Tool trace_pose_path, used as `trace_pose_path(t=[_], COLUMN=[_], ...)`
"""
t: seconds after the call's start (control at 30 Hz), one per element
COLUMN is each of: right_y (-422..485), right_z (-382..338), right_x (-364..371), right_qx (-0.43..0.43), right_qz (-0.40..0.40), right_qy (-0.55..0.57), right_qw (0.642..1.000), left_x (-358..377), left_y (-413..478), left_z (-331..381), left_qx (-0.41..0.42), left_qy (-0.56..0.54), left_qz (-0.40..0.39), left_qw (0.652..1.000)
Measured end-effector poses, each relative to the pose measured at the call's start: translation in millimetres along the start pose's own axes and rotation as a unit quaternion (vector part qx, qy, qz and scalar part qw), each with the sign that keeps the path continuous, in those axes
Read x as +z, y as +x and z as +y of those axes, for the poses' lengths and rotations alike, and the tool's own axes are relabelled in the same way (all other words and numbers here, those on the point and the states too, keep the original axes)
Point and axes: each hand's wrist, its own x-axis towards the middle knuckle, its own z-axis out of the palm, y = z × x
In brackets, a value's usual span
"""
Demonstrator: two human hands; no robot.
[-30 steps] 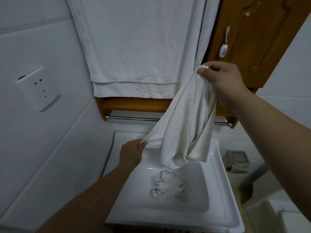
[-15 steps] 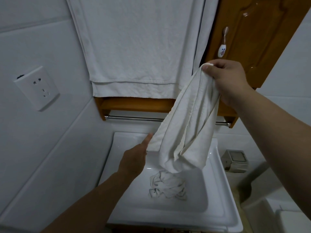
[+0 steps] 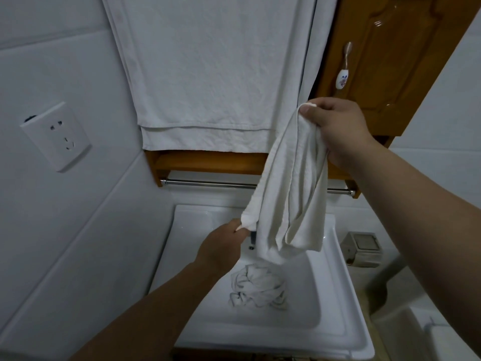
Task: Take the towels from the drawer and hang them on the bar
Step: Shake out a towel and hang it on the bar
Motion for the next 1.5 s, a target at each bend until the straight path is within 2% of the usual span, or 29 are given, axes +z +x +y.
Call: trace_pose_path(t=[0.1, 0.2, 0.47, 0.6, 0.77, 0.87, 0.97, 1.13, 1.37, 1.5], right_y=[-0.9, -1.3, -6.7, -8.3, -9.2, -6.7, -0.8, 9.0, 7.1, 5.7], right_z=[-2.0, -2.6, -6.5, -6.7, -6.2, -5.4, 2.2, 38.0, 80.8, 93.9], right_x=[2.3, 3.0, 5.0, 7.2, 3.0, -4.3, -16.9, -50.4, -70.3, -75.0], right_qx=[-0.002, -0.005, -0.01, -0.011, -0.014, -0.015, -0.033, -0.001, 0.045, 0.057], right_qz=[0.001, 0.003, -0.004, 0.001, 0.004, 0.014, 0.035, 0.065, 0.071, 0.074], right_qy=[0.005, 0.005, 0.015, 0.022, 0.019, 0.015, -0.038, -0.121, -0.164, -0.153], right_qw=[1.0, 1.0, 1.0, 1.0, 1.0, 1.0, 0.998, 0.991, 0.983, 0.984], left_x=[0.6, -0.1, 1.5, 4.1, 8.1, 2.5, -6.0, -21.9, -60.7, -78.8], left_y=[3.2, 8.3, 16.9, 24.8, 31.0, 29.6, 21.4, 4.3, 16.3, 30.1], left_z=[7.4, 19.7, 42.3, 46.5, 44.1, 40.4, 33.7, 11.2, -24.5, -40.8], left_qx=[0.024, 0.004, -0.133, -0.189, -0.256, -0.253, -0.233, -0.183, -0.212, -0.244], left_qy=[-0.005, -0.024, -0.088, -0.147, -0.188, -0.17, -0.144, -0.096, -0.09, -0.119], left_qz=[-0.032, -0.042, -0.055, -0.078, -0.036, -0.021, -0.012, -0.073, 0.054, 0.088], left_qw=[0.999, 0.999, 0.986, 0.968, 0.948, 0.952, 0.962, 0.976, 0.972, 0.958])
